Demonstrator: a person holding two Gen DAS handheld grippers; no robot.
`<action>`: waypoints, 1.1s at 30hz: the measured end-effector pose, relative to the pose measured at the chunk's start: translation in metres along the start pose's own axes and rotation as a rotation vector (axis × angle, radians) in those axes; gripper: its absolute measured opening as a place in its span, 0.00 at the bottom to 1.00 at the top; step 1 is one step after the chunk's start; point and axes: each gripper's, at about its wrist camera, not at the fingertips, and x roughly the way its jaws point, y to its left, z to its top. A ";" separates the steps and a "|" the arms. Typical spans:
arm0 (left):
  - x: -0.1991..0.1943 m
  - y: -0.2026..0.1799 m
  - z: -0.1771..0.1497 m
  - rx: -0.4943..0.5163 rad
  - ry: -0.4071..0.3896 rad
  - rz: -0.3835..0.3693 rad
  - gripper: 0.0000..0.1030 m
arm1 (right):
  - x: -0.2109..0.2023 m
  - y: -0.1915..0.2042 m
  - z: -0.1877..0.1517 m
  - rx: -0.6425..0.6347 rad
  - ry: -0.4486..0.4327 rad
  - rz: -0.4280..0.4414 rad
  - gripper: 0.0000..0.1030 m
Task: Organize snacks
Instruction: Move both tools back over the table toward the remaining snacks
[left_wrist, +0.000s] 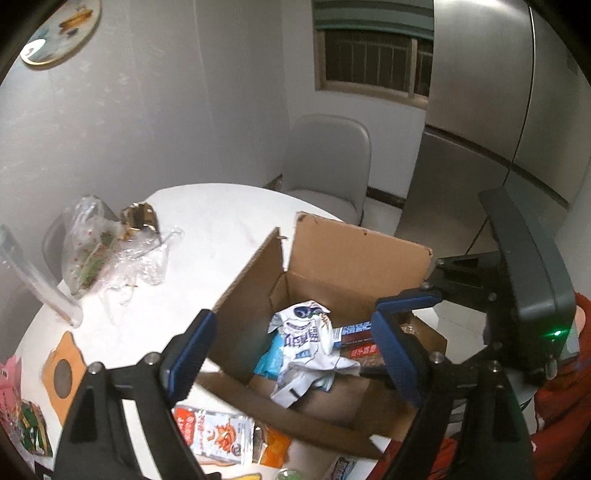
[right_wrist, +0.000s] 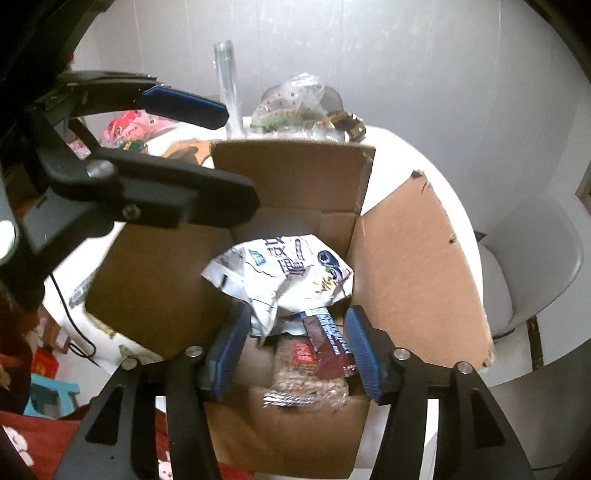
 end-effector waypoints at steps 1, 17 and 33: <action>-0.006 0.001 -0.003 -0.003 -0.007 0.008 0.81 | -0.004 0.003 0.000 -0.004 -0.007 -0.003 0.57; -0.103 0.016 -0.063 -0.063 -0.137 0.088 0.86 | -0.076 0.095 -0.007 -0.113 -0.174 -0.018 0.93; -0.130 0.067 -0.210 -0.226 -0.132 0.263 0.89 | -0.052 0.215 -0.029 -0.264 -0.240 0.153 0.99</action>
